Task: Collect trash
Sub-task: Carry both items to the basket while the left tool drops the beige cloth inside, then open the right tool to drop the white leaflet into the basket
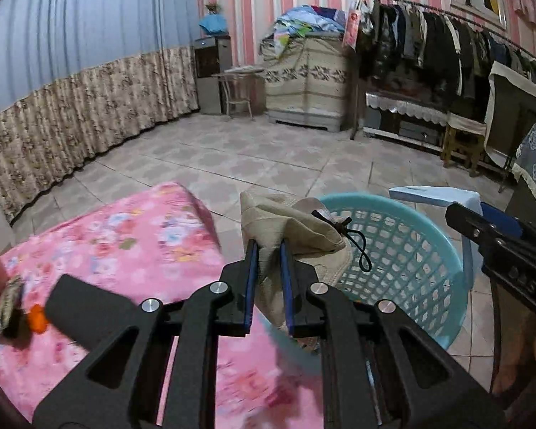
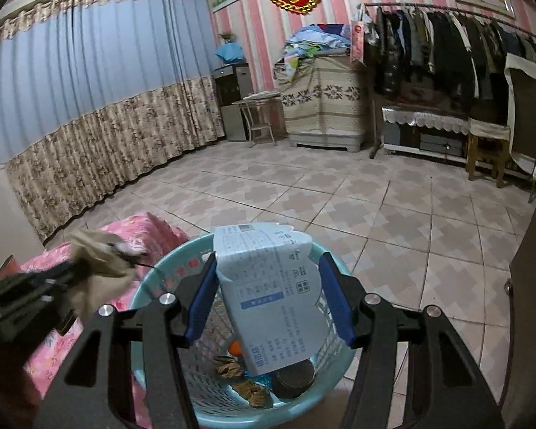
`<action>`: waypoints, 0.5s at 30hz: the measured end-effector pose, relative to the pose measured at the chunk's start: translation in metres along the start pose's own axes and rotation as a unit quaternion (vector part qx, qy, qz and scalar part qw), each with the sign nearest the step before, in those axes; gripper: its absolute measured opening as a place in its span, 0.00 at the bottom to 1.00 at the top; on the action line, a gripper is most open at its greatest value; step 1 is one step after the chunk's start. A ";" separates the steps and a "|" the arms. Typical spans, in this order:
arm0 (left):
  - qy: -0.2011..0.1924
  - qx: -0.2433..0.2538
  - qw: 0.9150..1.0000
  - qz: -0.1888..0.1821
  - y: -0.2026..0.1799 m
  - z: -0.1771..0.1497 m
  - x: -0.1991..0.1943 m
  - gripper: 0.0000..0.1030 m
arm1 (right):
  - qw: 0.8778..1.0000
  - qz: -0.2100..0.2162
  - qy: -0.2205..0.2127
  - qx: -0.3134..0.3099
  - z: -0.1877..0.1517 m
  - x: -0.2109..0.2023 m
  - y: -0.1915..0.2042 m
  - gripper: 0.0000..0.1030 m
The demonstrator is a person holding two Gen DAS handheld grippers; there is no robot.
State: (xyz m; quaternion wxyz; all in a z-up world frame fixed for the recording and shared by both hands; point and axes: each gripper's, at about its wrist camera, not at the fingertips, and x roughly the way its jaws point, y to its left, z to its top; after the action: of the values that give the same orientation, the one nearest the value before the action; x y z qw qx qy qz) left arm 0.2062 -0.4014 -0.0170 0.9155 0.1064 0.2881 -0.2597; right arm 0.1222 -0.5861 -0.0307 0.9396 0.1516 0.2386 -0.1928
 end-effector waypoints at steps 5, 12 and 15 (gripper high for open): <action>0.013 0.004 1.000 -0.019 -0.015 0.005 0.024 0.18 | 1.000 0.000 0.010 0.015 -0.001 0.009 -0.006 0.55; -0.015 -0.029 0.999 0.007 0.014 0.005 0.000 0.70 | 1.000 -0.003 0.018 0.009 -0.001 0.016 -0.004 0.55; -0.026 -0.042 0.998 0.037 0.029 0.002 -0.014 0.82 | 1.000 -0.001 0.026 0.009 -0.002 0.021 0.003 0.55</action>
State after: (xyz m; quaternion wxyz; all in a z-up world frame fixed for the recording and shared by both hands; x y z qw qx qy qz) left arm 0.2130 -0.3715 -0.0057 0.9354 0.0720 0.2708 -0.2159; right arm 0.1397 -0.5891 -0.0431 0.9316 0.1653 0.2609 -0.1917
